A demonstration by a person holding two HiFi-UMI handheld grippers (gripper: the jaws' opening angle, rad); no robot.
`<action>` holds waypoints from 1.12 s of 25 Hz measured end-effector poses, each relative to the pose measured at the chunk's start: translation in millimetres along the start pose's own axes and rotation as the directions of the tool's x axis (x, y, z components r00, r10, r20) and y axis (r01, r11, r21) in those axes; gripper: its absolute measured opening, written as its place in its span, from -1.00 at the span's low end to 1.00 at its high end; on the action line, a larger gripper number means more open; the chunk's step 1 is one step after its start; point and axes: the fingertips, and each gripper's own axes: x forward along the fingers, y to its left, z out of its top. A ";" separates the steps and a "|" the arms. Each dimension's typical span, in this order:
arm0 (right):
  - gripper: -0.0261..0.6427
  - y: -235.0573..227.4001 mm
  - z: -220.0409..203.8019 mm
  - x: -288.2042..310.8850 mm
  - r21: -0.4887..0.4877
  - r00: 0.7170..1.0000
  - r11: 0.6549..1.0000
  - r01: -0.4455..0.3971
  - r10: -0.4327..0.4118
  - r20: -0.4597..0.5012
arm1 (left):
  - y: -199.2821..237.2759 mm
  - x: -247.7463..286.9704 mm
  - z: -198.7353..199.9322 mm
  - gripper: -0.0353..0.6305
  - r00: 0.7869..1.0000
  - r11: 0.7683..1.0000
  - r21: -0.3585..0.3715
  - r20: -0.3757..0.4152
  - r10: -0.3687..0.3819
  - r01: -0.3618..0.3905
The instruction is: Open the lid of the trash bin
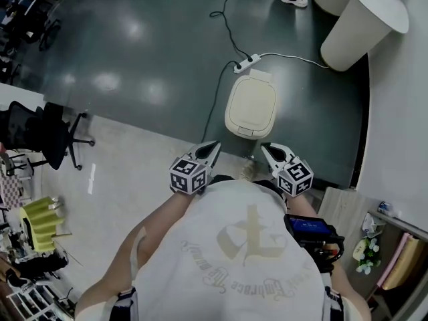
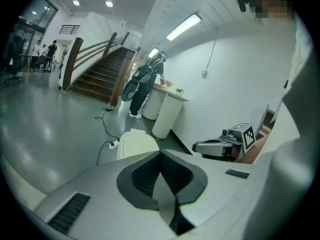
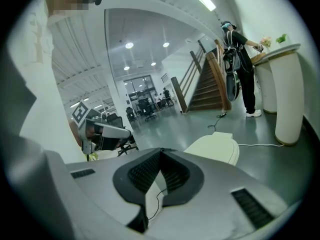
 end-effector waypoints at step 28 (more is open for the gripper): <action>-0.92 -34.5 -36.5 84.4 -0.071 0.965 0.997 0.041 -0.058 -0.257 | 69.1 31.2 2.0 -0.86 0.998 0.998 -0.058 -0.063 -0.007 0.003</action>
